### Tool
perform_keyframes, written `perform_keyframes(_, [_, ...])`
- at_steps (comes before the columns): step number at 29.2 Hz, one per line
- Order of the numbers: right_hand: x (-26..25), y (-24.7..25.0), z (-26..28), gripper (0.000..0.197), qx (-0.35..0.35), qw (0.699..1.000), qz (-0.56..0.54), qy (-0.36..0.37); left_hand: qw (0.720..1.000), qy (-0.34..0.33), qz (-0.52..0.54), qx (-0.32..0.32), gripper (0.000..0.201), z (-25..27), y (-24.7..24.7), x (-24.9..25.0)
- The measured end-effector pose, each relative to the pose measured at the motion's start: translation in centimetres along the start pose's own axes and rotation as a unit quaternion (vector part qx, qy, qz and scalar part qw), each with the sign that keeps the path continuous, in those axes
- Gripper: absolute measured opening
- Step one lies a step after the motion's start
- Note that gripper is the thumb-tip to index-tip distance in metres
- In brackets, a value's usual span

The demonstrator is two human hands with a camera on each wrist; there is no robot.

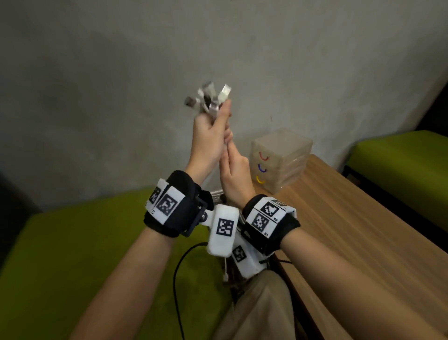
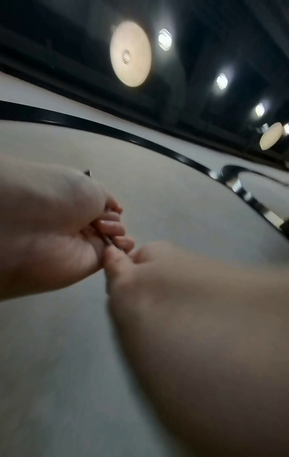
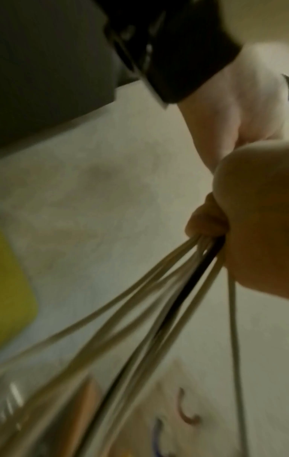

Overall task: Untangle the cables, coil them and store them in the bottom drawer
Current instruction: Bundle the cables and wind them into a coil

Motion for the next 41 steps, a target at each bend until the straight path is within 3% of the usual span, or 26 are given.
perform_keyframes(3, [2.8,-0.1,0.5,0.036,-0.092,0.991,0.089,-0.042,0.990,-0.003,-0.141,-0.019,0.020,1.3,1.6,-2.6])
perform_keyframes(5, [4.1,0.1,0.7,0.042,-0.113,0.985,0.113,-0.060,0.974,-0.020,-0.218,-0.053,0.004,2.0,1.4,-2.7])
perform_keyframes(7, [4.6,0.6,0.6,0.041,-0.112,0.981,0.136,-0.081,0.965,-0.015,-0.253,-0.060,0.010,2.2,1.1,-2.6])
perform_keyframes(8, [4.8,0.9,0.4,0.036,-0.107,0.978,0.157,-0.090,0.963,0.003,-0.265,-0.053,0.020,2.2,1.4,-2.8])
perform_keyframes(10, [5.4,1.7,-0.3,0.032,-0.094,0.965,0.215,-0.115,0.960,0.019,-0.279,-0.020,0.073,2.1,2.4,-3.0])
perform_keyframes(11, [5.7,2.2,-0.6,0.033,-0.092,0.957,0.242,-0.129,0.952,0.002,-0.306,-0.011,0.096,2.1,2.9,-2.8])
perform_keyframes(12, [5.8,2.5,-0.8,0.034,-0.102,0.948,0.268,-0.138,0.934,-0.030,-0.356,-0.019,0.105,2.2,2.9,-2.2])
perform_keyframes(14, [5.7,1.8,-0.8,0.033,-0.167,0.931,0.296,-0.136,0.867,-0.103,-0.473,-0.120,0.096,3.0,1.0,-1.5])
perform_keyframes(16, [5.0,1.2,-0.3,0.027,-0.249,0.910,0.300,-0.138,0.818,-0.112,-0.480,-0.296,0.084,4.5,-1.6,-3.2])
perform_keyframes(18, [3.9,1.5,0.0,0.026,-0.301,0.895,0.308,-0.116,0.809,-0.009,-0.423,-0.408,0.079,5.8,-2.0,-5.9])
perform_keyframes(20, [3.8,2.7,-0.2,0.019,-0.325,0.883,0.322,-0.106,0.816,0.055,-0.358,-0.451,0.060,6.9,-1.7,-7.4])
perform_keyframes(22, [4.1,3.9,-0.3,0.030,-0.334,0.879,0.314,-0.130,0.844,0.104,-0.260,-0.457,0.045,8.1,-1.9,-7.8])
perform_keyframes(24, [4.6,4.6,-0.6,0.036,-0.324,0.897,0.247,-0.173,0.874,0.199,-0.122,-0.426,0.037,9.3,-2.2,-8.2])
perform_keyframes(26, [4.9,5.1,-1.1,0.045,-0.293,0.918,0.181,-0.194,0.875,0.284,-0.009,-0.393,0.033,10.4,-2.3,-8.4])
perform_keyframes(29, [5.0,5.2,-1.5,0.054,-0.261,0.936,0.166,-0.165,0.853,0.344,0.127,-0.370,0.038,11.6,-3.1,-7.5])
perform_keyframes(32, [5.9,5.6,-1.8,0.054,-0.202,0.962,0.061,-0.172,0.822,0.385,0.242,-0.342,0.034,12.1,-4.0,-5.8])
perform_keyframes(35, [7.0,6.3,-1.8,0.054,-0.122,0.974,-0.025,-0.190,0.763,0.418,0.362,-0.336,0.026,12.6,-5.2,-4.1])
perform_keyframes(38, [7.9,6.2,-1.2,0.055,-0.086,0.972,-0.063,-0.209,0.675,0.463,0.491,-0.298,0.031,12.9,-5.8,-3.1])
perform_keyframes(41, [8.8,6.1,-0.1,0.055,-0.058,0.969,-0.077,-0.228,0.682,0.458,0.492,-0.288,0.032,12.9,-5.8,-2.8])
Point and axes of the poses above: each hand's wrist, its own z-axis away from the middle knuckle, its own y-axis out of the back of the hand, x = y × z, the point moved 8 cm from there along -z, towards the middle knuckle, and after that the axes turned 10 degrees about -y, right-handed, at the moved point
